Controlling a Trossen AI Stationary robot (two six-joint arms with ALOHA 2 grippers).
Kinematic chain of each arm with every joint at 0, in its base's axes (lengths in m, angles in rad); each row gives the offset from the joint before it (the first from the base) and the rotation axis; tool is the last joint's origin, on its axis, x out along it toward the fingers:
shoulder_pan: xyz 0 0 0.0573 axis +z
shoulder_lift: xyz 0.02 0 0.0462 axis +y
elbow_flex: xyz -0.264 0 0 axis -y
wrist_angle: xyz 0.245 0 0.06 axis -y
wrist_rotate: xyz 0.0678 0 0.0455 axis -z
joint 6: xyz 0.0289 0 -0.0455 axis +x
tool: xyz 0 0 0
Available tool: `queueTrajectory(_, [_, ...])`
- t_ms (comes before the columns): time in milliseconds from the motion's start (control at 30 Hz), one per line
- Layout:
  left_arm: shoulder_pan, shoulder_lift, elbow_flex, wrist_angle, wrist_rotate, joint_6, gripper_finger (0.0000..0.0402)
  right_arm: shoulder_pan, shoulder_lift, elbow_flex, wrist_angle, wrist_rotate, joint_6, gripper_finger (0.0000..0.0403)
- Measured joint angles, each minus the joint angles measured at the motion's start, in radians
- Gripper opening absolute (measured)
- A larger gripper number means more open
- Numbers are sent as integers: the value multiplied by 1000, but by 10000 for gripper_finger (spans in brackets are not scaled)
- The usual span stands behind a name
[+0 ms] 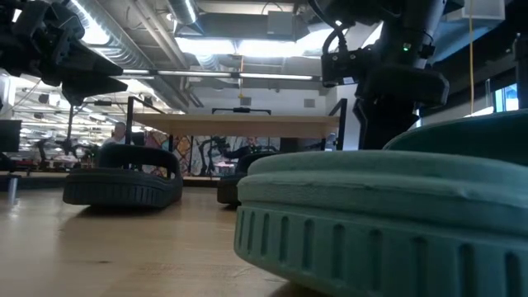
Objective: Pick and place slides into the shelf
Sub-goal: Put the black slide on the shelf
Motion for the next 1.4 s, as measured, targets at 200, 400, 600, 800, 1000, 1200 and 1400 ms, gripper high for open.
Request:
queueTrajectory(200, [0, 0, 0, 0, 0, 0, 204, -2, 0, 0, 9, -4, 5, 155])
queueTrajectory(400, [0, 0, 0, 0, 0, 0, 204, -2, 0, 0, 13, -4, 26, 168])
queueTrajectory(600, [0, 0, 0, 0, 0, 0, 204, -1, 0, 0, 18, -10, 19, 234])
queueTrajectory(800, [0, 0, 0, 0, 0, 0, 204, -2, 0, 0, 41, -20, 23, 281])
queueTrajectory(1000, [0, 0, 0, 0, 0, 1, 204, -2, 0, 0, 42, -45, 8, 287])
queueTrajectory(1200, [0, 0, 0, -1, 0, 8, 204, -1, 1, 5, 35, -47, 30, 287])
queueTrajectory(1400, [0, 0, 0, -1, 0, 105, 204, 0, 2, 46, -31, 60, 0, 287])
